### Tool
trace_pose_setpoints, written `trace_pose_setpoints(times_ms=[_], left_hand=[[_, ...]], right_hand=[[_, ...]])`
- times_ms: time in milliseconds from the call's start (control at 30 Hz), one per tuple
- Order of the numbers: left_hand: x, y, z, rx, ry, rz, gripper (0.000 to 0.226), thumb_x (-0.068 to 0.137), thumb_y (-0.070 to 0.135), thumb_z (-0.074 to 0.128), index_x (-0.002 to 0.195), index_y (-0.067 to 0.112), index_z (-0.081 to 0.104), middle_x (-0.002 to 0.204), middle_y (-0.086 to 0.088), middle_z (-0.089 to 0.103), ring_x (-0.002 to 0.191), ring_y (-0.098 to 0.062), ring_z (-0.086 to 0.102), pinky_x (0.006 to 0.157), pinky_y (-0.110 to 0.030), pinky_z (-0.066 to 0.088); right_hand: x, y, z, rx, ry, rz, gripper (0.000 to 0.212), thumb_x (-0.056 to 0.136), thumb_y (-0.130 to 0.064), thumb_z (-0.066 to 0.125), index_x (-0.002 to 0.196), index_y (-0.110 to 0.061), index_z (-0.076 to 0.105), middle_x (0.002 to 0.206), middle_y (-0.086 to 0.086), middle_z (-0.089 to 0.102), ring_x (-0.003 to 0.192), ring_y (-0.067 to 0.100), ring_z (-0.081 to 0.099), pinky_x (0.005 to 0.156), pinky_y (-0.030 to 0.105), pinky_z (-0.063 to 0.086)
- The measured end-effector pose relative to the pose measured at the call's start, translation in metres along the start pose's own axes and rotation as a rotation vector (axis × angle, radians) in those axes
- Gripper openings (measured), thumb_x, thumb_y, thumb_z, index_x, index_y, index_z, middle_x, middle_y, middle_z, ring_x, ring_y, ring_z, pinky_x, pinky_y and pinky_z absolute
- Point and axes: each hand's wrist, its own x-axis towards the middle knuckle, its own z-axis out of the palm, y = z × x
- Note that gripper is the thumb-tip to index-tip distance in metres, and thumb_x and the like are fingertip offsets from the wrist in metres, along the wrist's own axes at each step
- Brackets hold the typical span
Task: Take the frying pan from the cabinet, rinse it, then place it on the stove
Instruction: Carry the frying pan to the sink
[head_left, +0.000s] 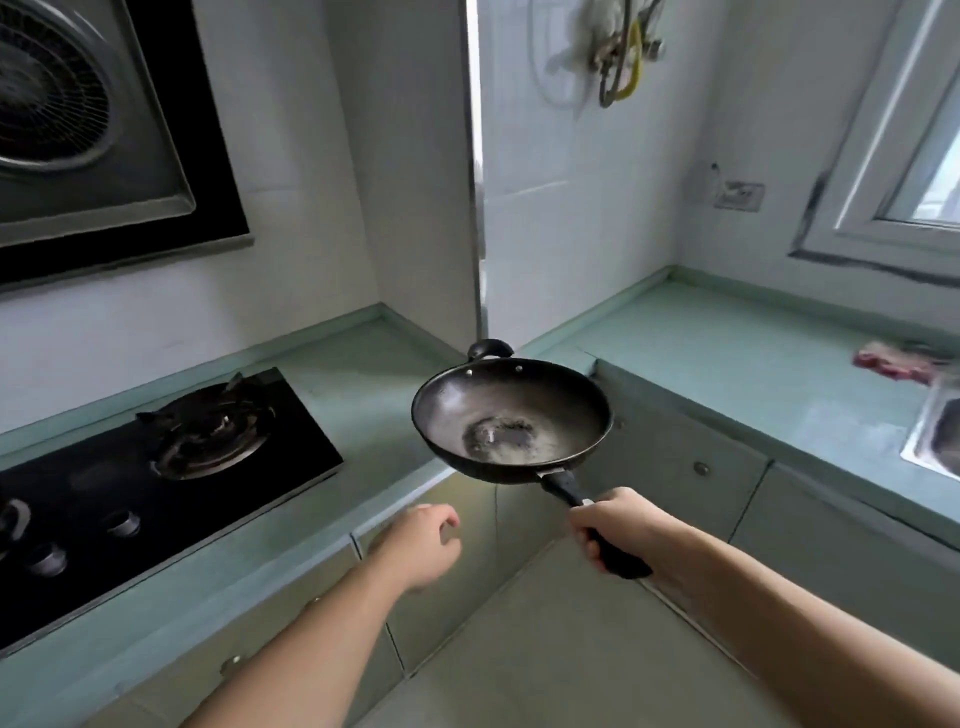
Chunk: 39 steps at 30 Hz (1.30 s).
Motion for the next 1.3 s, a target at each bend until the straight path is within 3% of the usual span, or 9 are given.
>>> trace_pose_setpoints(times_ms=[267,500,833,1133,1300], left_hand=[[-0.058,0.164,0.050,0.068,-0.112,0.334,0.037,0.086,0.032,0.055,0.122,0.025,0.060,0.124,0.000,0.061,0.114,-0.018,0.057,0.095,-0.025,0.045],[-0.073,0.295,0.083,0.111,-0.210,0.584,0.038,0.087,0.034,0.053,0.124,0.028,0.056,0.125,0.006,0.057,0.114,-0.013,0.055,0.097,-0.029,0.046],[-0.010,0.419,0.123,0.092,-0.295,0.821,0.037,0.089,0.035,0.052,0.125,0.031,0.056,0.128,0.007,0.055,0.115,-0.012,0.055,0.097,-0.033,0.048],[0.100,0.445,0.142,0.127,-0.362,0.762,0.036,0.089,0.035,0.051,0.124,0.031,0.056,0.129,0.006,0.056,0.115,-0.013,0.055,0.097,-0.032,0.048],[0.112,0.491,0.158,0.127,-0.384,0.836,0.037,0.088,0.034,0.052,0.125,0.030,0.056,0.130,0.006,0.055,0.117,-0.012,0.055,0.098,-0.031,0.047]], right_hand=[[-0.157,0.091,-0.112,0.089,0.241,0.060,0.026,0.080,0.000,0.053,0.056,-0.009,0.047,0.042,0.004,0.043,0.026,0.012,0.038,0.035,0.013,0.033],[-0.223,0.139,-0.187,0.242,0.505,0.080,0.025,0.080,-0.002,0.054,0.059,-0.011,0.046,0.038,0.000,0.045,0.025,0.010,0.040,0.036,0.012,0.033],[-0.194,0.166,-0.263,0.403,0.706,0.160,0.027,0.080,-0.001,0.053,0.057,-0.011,0.045,0.043,0.005,0.044,0.027,0.012,0.035,0.037,0.012,0.026],[-0.129,0.158,-0.323,0.594,0.823,0.213,0.031,0.081,-0.001,0.054,0.053,-0.012,0.045,0.043,0.004,0.045,0.029,0.013,0.042,0.037,0.013,0.032],[-0.119,0.172,-0.361,0.612,0.842,0.210,0.031,0.082,0.002,0.054,0.055,-0.009,0.045,0.043,0.006,0.045,0.029,0.014,0.042,0.035,0.014,0.034]])
